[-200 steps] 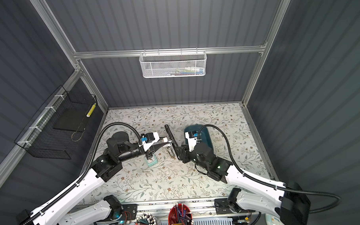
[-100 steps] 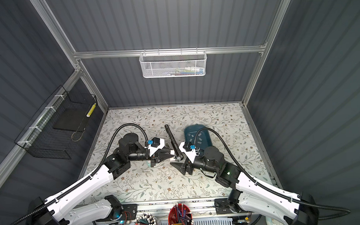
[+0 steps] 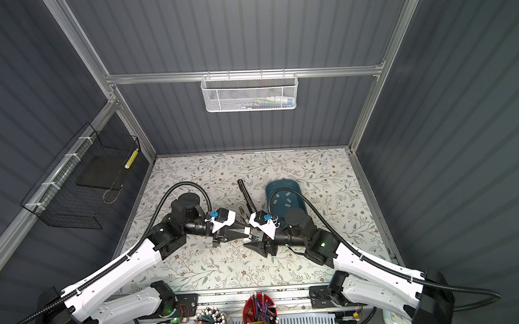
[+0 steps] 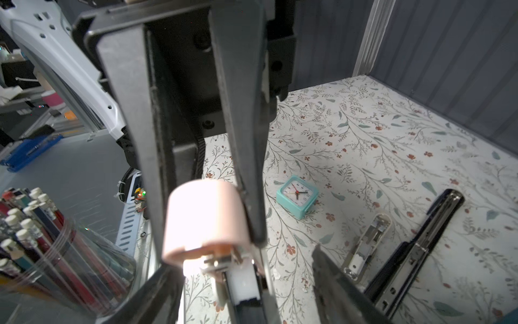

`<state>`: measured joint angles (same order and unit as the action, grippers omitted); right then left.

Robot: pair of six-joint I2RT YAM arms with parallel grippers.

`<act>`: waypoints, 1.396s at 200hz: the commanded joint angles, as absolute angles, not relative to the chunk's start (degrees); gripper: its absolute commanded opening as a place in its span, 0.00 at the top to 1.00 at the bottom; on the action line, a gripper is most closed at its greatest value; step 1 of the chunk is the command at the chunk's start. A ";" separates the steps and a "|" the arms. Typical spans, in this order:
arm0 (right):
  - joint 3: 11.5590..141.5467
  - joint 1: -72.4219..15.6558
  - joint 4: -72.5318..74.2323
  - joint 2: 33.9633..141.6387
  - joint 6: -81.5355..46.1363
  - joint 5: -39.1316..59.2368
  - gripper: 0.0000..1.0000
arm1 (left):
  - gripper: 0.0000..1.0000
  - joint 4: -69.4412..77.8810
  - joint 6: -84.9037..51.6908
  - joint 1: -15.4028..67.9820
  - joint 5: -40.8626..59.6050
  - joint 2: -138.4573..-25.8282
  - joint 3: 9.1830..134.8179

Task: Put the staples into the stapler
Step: 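Grasp the pink object with the right gripper from the left gripper, then lower the pink object beside the stapler with the right gripper while the left withdraws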

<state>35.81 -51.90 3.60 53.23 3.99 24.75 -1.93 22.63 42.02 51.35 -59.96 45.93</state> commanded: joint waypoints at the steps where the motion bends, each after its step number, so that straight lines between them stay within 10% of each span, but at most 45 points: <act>1: 37.57 -52.03 3.92 53.91 4.23 27.07 0.35 | 1.00 -3.16 24.35 41.89 53.85 -59.83 48.60; 105: 38.09 -52.03 5.90 55.18 0.47 25.15 0.76 | 1.00 -2.16 23.83 41.88 52.56 -59.92 48.26; 166: 43.51 -54.55 -0.90 60.60 -11.41 8.37 0.86 | 0.01 -4.94 1.94 41.62 8.70 -56.50 49.66; 211: 52.09 -57.56 -8.45 73.97 -20.50 -0.01 0.90 | 0.00 -13.43 -11.66 40.50 -31.36 -47.08 44.01; 279: 71.15 -57.74 -20.58 97.44 -26.46 -6.51 0.92 | 0.00 -17.38 -19.51 25.25 -25.76 -40.78 30.50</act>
<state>65.19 -57.58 -14.15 92.25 -23.11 -2.83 -14.41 -13.61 31.14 -26.98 -40.97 33.63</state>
